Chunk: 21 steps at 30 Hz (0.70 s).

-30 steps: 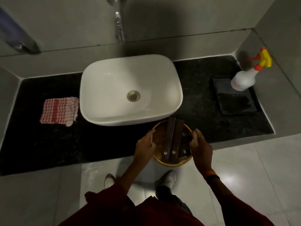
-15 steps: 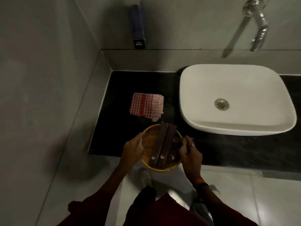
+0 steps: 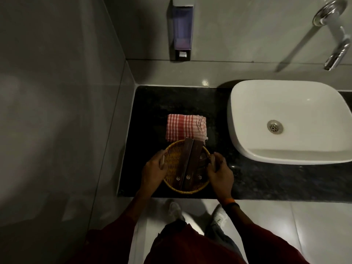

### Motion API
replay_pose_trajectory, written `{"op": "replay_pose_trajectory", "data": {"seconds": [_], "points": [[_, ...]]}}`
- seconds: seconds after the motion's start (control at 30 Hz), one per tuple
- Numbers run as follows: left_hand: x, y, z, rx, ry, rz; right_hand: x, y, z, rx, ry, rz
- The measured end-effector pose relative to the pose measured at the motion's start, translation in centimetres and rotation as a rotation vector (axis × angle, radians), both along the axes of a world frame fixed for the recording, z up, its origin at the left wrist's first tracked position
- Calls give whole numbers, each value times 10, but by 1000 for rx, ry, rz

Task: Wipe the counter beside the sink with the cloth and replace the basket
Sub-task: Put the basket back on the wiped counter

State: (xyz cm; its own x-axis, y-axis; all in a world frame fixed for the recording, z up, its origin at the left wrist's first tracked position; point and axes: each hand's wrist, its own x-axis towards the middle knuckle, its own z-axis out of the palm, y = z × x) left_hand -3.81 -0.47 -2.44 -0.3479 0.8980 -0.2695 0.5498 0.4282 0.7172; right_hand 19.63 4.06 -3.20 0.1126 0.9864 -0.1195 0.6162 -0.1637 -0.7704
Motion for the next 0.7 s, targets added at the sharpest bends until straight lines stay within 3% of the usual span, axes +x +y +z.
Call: {"op": "replay_pose_trajectory", "data": {"seconds": [0.1, 0.2, 0.5, 0.6, 0.7], "points": [[-6, 14, 1, 93, 31, 37, -4, 17, 6, 91, -60, -99], [-14, 53, 0, 114, -18, 82, -12, 57, 13, 98, -76, -34], [-6, 154, -13, -70, -42, -61, -63, 164, -1, -240, -209, 332], [3, 164, -11, -65, -77, -65, -74, 169, -7, -309, -226, 277], [2, 171, 1, -22, -199, -19, -78, 172, -3, -253, -109, 158]]}}
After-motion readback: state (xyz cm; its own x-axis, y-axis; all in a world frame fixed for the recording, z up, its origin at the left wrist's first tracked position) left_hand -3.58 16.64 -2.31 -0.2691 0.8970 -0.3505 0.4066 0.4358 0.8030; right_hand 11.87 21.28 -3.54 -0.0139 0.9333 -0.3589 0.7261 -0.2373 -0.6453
